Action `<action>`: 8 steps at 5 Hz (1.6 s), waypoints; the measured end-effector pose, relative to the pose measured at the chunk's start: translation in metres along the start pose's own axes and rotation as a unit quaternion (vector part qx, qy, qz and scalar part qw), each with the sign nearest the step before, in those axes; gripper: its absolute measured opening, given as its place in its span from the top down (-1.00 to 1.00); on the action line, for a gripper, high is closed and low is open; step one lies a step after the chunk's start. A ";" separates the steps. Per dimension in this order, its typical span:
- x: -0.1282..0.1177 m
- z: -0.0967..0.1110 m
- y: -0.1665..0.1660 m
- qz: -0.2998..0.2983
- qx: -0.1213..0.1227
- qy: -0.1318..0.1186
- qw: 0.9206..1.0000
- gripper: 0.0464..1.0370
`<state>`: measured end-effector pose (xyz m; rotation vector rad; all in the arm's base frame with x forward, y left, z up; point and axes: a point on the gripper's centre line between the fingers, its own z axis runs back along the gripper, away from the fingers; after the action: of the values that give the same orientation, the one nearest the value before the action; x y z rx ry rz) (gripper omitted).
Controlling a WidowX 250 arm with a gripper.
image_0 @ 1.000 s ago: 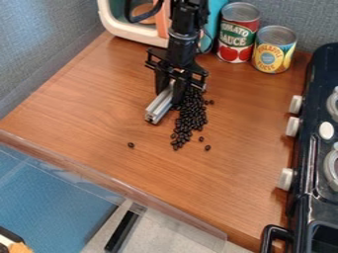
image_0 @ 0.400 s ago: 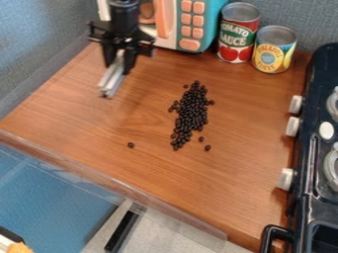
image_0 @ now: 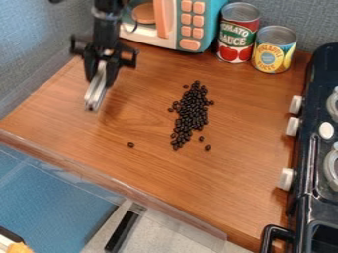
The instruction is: Sweep into pile
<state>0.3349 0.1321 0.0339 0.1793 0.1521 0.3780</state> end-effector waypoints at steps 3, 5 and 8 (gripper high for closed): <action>-0.056 -0.018 -0.003 -0.021 -0.018 0.077 0.997 0.34; -0.085 -0.024 -0.010 -0.039 -0.046 0.048 0.997 0.34; -0.079 -0.024 -0.030 -0.011 -0.072 0.009 0.997 0.34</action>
<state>0.2688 0.0784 0.0133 0.0329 0.1441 0.3675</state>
